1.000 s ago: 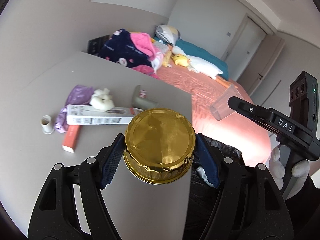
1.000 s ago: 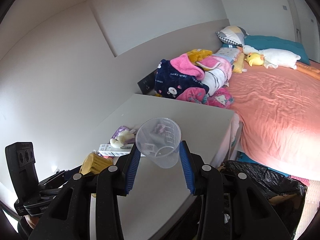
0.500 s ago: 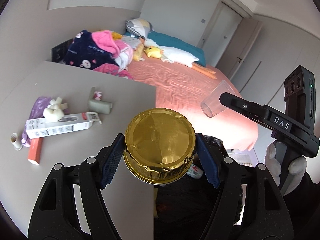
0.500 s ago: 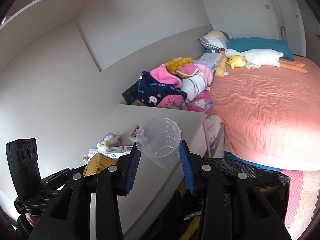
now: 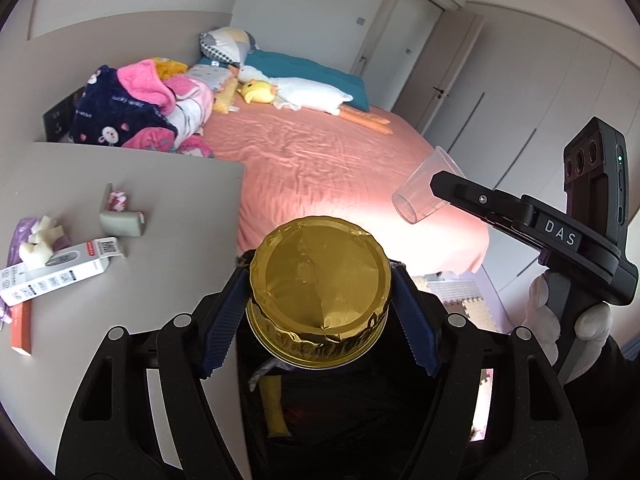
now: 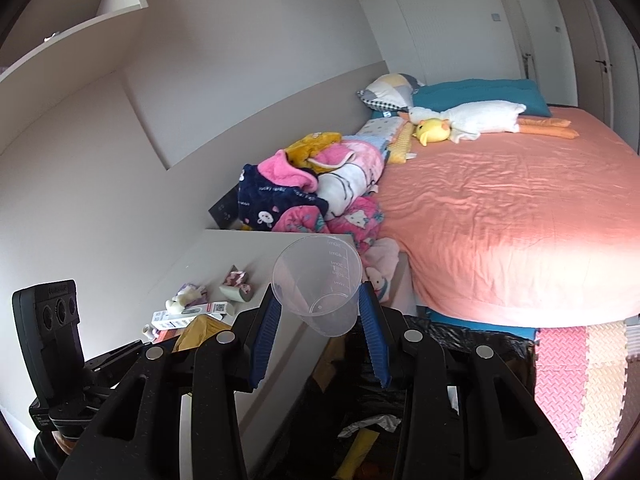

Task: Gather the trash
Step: 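Carry the gold tin and clear cup over the black trash bag with both tools, then open the left tool to drop the tin while the right tool drops the cup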

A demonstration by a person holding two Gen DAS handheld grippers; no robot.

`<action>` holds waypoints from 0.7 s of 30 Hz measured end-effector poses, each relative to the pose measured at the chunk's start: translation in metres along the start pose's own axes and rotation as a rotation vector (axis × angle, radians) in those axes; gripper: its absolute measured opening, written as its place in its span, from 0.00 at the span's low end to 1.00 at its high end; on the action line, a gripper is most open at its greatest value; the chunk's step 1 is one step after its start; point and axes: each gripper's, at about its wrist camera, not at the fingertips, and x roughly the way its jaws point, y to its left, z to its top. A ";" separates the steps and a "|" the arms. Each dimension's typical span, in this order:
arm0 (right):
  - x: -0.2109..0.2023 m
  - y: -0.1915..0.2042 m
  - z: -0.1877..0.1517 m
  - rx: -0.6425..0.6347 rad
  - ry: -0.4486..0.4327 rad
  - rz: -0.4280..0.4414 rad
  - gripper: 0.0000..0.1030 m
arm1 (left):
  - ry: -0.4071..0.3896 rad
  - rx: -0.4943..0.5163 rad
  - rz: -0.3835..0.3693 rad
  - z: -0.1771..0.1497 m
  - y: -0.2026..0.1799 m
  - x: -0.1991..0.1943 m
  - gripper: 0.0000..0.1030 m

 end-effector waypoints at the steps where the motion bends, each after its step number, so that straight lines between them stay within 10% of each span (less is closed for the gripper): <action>1: -0.003 -0.003 0.000 0.004 -0.003 -0.007 0.41 | 0.004 0.004 -0.006 0.000 -0.002 0.002 0.68; 7: -0.014 -0.020 -0.001 0.032 -0.011 -0.025 0.41 | 0.049 0.027 -0.068 0.000 -0.014 0.015 0.68; 10: -0.022 -0.033 -0.003 0.079 -0.008 -0.004 0.57 | 0.159 -0.023 -0.161 -0.003 -0.015 0.029 0.95; 12: -0.030 -0.038 -0.005 0.103 -0.044 -0.048 0.71 | 0.191 -0.040 -0.171 -0.006 -0.017 0.035 0.95; 21: -0.029 -0.050 -0.007 0.131 -0.033 -0.066 0.71 | 0.173 -0.056 -0.105 -0.007 -0.013 0.040 0.95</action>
